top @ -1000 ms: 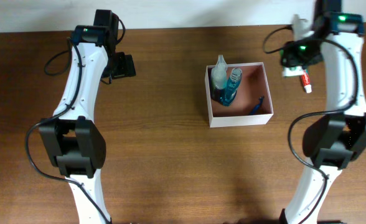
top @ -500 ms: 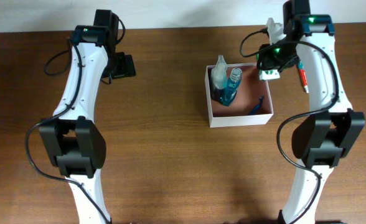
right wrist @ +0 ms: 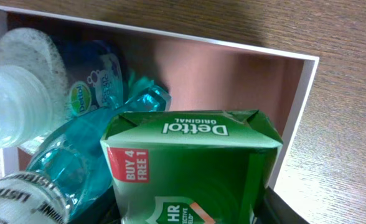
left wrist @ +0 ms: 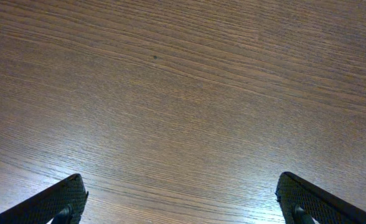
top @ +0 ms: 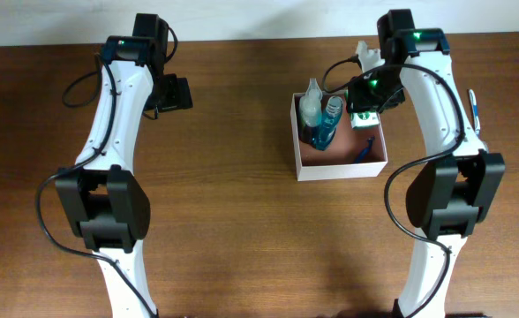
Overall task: Pack container
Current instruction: 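Lower the soap box into the box and open the right gripper, then move the right gripper over the Colgate toothpaste tube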
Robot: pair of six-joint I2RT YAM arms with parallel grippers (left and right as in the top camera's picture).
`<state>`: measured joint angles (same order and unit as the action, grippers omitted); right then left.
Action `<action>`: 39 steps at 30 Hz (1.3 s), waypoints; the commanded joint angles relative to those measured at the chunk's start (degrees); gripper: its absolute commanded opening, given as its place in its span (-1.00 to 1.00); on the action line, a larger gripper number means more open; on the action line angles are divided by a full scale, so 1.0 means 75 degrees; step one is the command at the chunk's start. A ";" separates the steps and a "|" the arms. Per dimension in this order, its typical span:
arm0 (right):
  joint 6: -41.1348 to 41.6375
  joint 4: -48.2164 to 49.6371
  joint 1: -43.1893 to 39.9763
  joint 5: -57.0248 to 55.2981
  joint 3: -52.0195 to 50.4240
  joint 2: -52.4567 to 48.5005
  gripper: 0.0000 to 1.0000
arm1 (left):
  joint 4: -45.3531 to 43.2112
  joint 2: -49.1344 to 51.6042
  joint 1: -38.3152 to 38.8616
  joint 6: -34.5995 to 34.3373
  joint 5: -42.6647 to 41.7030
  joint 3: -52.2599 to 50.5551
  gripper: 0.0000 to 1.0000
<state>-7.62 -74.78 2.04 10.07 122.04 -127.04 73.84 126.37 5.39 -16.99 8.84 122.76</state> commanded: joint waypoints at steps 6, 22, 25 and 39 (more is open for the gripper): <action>0.0029 0.0417 0.0038 0.0093 -0.0303 -0.0012 0.16 | -0.0017 -0.0079 -0.0020 -0.0073 -0.0003 -0.0020 0.99; 0.0032 0.0452 -0.0125 -0.0839 0.0877 0.0000 0.30 | -0.0015 -0.0079 -0.0020 -0.0073 -0.0003 -0.0020 0.99; 0.0029 0.0265 -0.0364 -0.0871 0.1652 0.0003 0.39 | -0.0015 -0.0079 -0.0020 -0.0073 -0.0003 -0.0020 0.99; -0.0554 0.0391 -0.2229 -0.0973 0.1139 -0.0420 0.89 | -0.0015 -0.0079 -0.0020 -0.0073 -0.0003 -0.0020 0.99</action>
<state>-10.68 -72.55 -13.37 1.69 134.74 -127.52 73.84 126.37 5.39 -16.99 8.84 122.76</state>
